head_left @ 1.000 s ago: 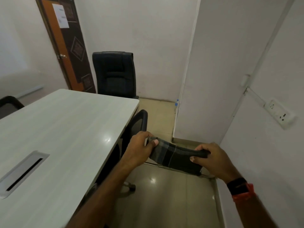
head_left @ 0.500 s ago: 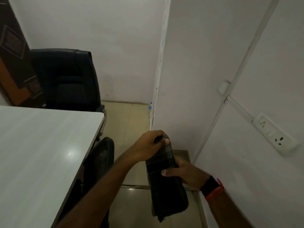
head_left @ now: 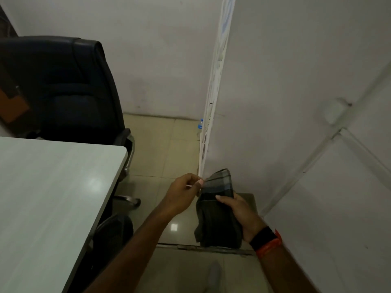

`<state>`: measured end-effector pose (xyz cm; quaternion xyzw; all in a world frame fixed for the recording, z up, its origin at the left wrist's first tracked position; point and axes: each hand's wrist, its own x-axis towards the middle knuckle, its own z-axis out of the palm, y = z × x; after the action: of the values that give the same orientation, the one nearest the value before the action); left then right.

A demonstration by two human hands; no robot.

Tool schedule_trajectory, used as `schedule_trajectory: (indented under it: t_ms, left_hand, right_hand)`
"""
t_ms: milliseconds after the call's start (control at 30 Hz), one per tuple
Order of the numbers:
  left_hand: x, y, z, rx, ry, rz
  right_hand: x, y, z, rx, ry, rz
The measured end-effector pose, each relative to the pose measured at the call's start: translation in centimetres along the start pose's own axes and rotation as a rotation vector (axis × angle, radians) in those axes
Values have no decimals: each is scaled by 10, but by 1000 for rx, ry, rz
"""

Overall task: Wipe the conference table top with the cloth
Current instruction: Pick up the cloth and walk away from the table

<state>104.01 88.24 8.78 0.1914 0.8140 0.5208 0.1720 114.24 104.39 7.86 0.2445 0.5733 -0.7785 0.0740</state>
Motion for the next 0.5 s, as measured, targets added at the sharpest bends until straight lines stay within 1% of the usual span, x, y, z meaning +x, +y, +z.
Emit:
schedule_trajectory:
  t_ms: [167, 333, 500]
  left_hand:
    - [97, -3, -24, 14, 139, -96]
    - [179, -14, -52, -7, 239, -178]
    - [245, -29, -84, -49, 361, -280]
  right_hand:
    - [115, -57, -6, -22, -78, 17]
    - [221, -119, -1, -78, -218, 55]
    - [317, -164, 24, -76, -299, 117]
